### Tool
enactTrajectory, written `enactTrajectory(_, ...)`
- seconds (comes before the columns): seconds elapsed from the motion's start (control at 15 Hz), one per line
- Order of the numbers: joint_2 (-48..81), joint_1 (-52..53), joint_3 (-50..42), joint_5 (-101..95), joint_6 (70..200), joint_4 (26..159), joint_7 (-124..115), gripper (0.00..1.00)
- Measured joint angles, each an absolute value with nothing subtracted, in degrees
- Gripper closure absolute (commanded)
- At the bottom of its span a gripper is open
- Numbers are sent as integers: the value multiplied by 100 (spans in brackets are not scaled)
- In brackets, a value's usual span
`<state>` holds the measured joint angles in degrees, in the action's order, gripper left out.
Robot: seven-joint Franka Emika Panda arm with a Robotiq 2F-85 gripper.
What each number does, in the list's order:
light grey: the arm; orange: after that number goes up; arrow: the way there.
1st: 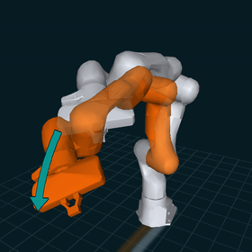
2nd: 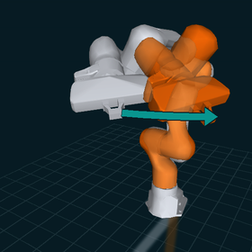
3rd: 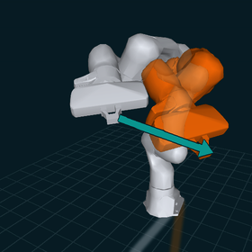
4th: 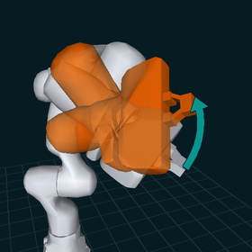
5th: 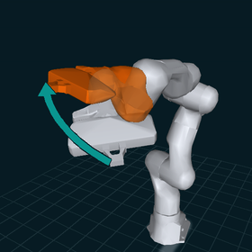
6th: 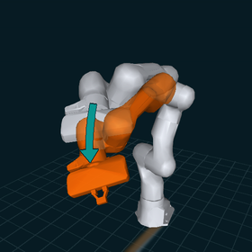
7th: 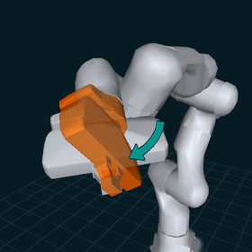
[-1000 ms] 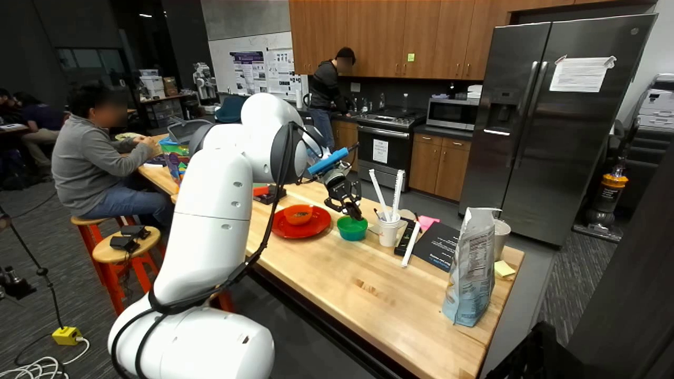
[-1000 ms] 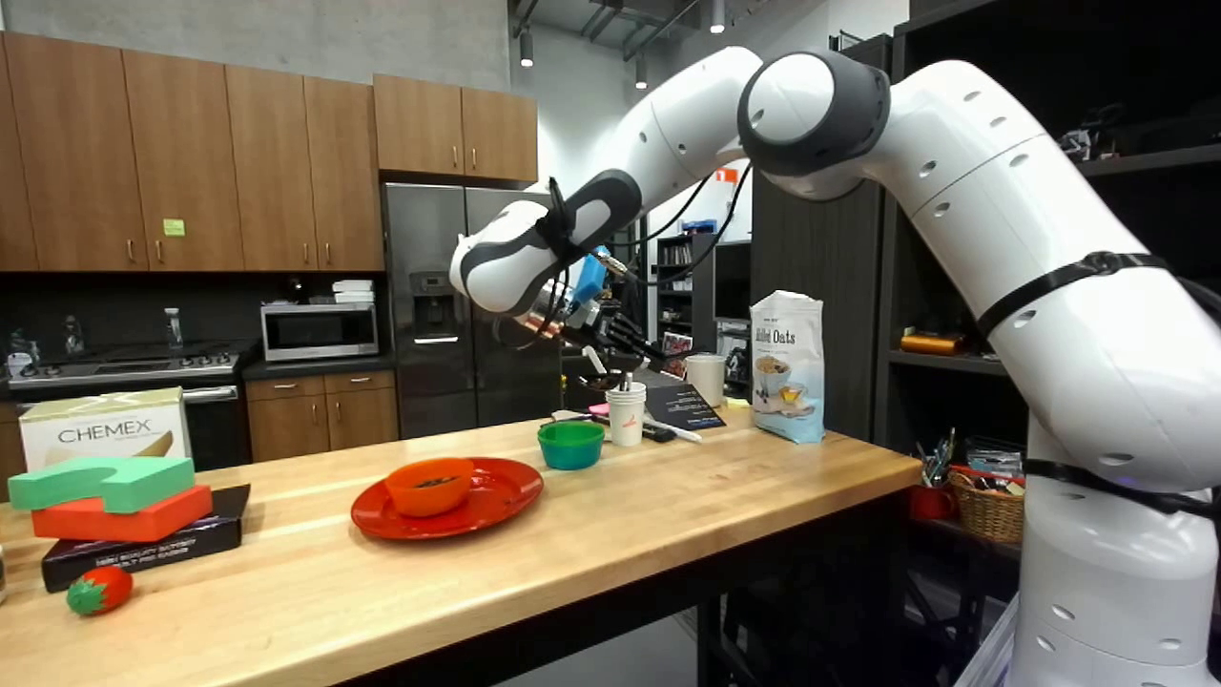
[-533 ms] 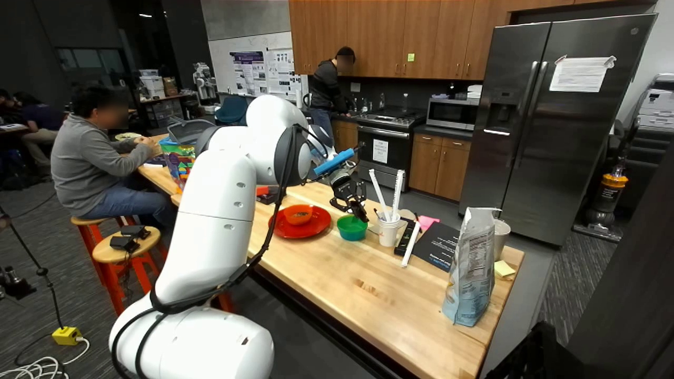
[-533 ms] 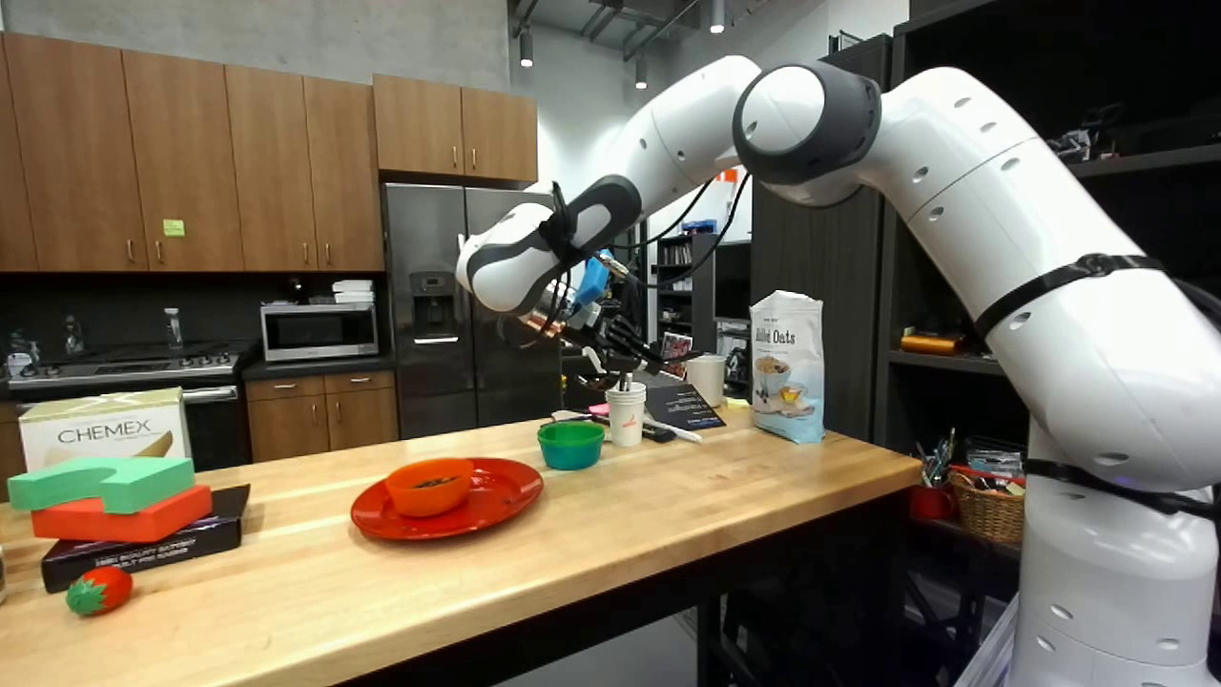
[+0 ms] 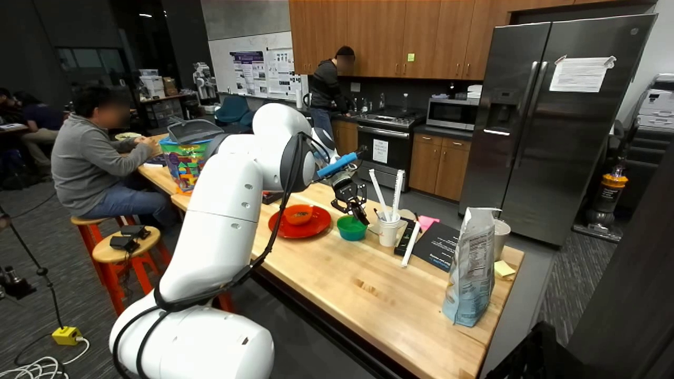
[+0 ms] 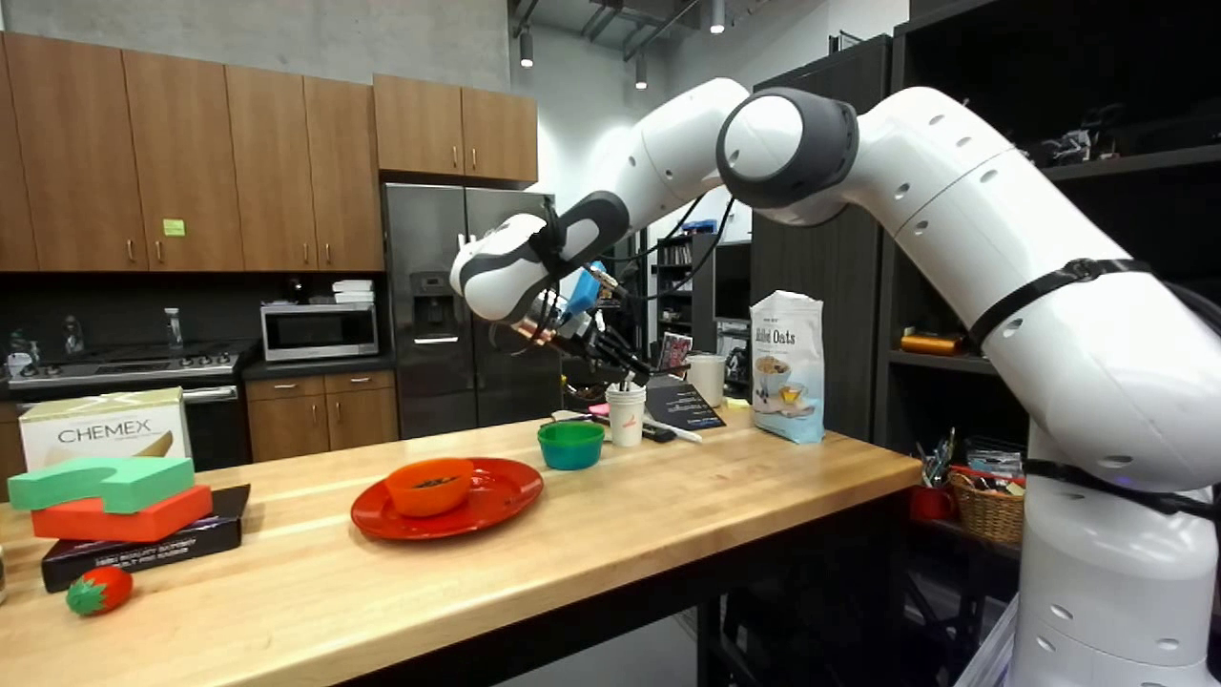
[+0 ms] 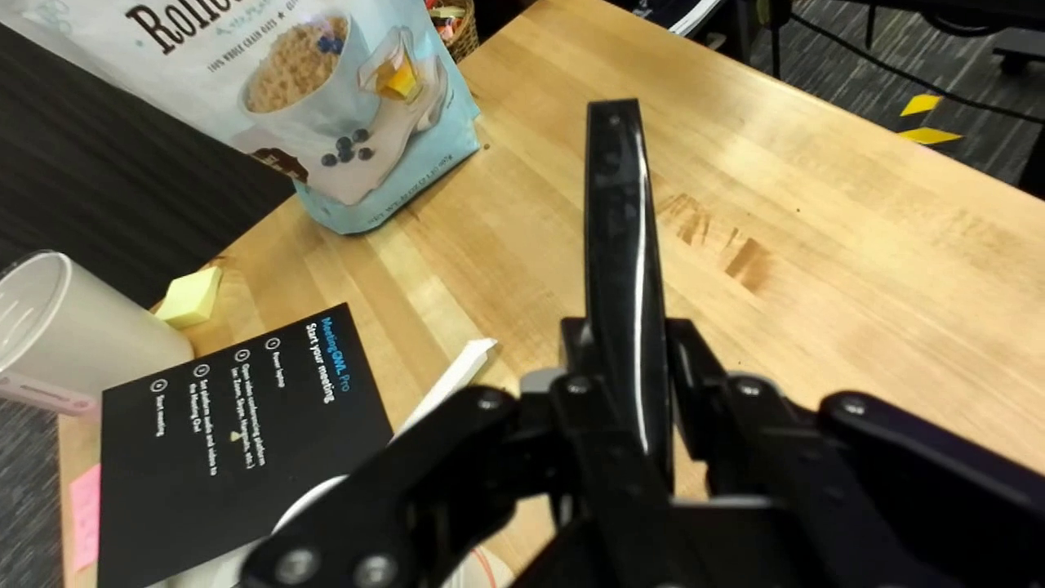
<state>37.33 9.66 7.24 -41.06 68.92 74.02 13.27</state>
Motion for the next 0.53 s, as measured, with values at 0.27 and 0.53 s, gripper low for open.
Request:
enactTrajectory(0.27,3936,967,720,-4092,6896,7162,1372,94)
enactTrajectory(0.53,4083,971,700,-4092,6920,6961,1377,94)
